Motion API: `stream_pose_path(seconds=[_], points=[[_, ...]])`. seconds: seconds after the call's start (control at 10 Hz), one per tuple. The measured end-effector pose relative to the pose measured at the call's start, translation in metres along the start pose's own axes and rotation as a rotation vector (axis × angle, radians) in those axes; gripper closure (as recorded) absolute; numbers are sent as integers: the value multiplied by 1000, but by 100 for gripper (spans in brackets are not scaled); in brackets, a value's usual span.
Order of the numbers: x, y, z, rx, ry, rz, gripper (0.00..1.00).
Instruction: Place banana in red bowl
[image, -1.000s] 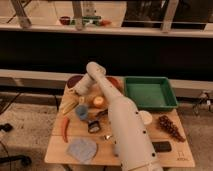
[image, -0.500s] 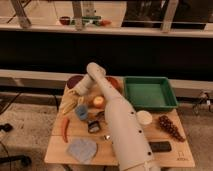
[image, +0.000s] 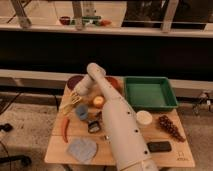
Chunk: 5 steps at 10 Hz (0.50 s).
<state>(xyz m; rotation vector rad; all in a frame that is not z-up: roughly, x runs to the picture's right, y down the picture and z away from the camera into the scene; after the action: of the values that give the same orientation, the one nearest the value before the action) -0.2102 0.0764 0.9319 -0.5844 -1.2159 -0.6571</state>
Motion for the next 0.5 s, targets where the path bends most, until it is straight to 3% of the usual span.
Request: stream_pose_path(seconds=[0.2,0.4,0.5], points=[[1,1,0,-4,-5,2,75],[-2,-3,-3,16,9,-4,92],[-6,-5,-14,47,30,0,100]])
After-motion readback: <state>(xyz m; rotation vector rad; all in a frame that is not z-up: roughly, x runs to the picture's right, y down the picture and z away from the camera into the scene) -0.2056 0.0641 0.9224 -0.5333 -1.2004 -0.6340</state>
